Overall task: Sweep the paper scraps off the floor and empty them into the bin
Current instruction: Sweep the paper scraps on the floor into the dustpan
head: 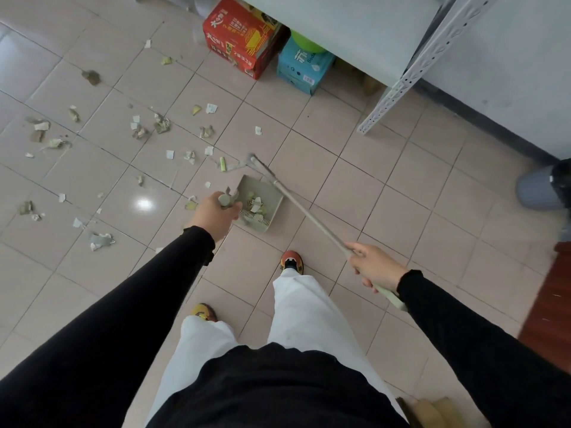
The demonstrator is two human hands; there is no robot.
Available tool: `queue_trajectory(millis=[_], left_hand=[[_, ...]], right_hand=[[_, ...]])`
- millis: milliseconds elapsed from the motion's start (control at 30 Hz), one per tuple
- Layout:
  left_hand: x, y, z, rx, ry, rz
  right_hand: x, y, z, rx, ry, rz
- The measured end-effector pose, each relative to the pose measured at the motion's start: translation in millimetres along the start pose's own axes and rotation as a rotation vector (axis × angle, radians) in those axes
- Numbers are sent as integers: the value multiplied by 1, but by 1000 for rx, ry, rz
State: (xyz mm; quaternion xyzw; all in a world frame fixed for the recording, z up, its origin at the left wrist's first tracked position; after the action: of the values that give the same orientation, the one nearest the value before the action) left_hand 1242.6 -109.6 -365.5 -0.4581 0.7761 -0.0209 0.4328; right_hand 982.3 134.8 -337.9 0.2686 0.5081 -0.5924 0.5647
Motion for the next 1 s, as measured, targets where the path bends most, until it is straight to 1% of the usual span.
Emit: queue_trajectory(millis=[167, 300, 333, 433, 633, 800, 1000], left_hand=[[-49, -65, 59, 4, 76, 29], [-96, -129, 115, -46, 100, 39], [-107, -143, 129, -63, 102, 42], [-137, -182, 170, -105, 109, 37], [-184, -234, 253, -166, 66, -26], [-223, -267, 309, -204, 8, -94], [-262, -313, 370, -172, -34, -121]], right_hand=[[-21, 92, 13, 180, -28, -98], [-34, 178, 11, 454, 74, -44], [-39, 196, 14, 482, 90, -49], [-51, 240, 30, 459, 83, -117], [-68, 308, 24, 362, 68, -105], [-84, 335, 9, 276, 34, -93], [-101, 378, -2, 160, 18, -114]])
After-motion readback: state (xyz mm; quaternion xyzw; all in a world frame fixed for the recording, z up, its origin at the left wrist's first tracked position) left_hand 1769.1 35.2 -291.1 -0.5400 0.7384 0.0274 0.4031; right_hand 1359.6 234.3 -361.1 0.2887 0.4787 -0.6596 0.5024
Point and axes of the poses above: each hand's wrist, its own x-axis towards the middle knuckle, its own y-axis out of the palm, z = x × y, the point moved 8 cm from there along x, towards the middle knuckle, and after that the axes turned 3 degrees about -x, right-handed, at the moved point
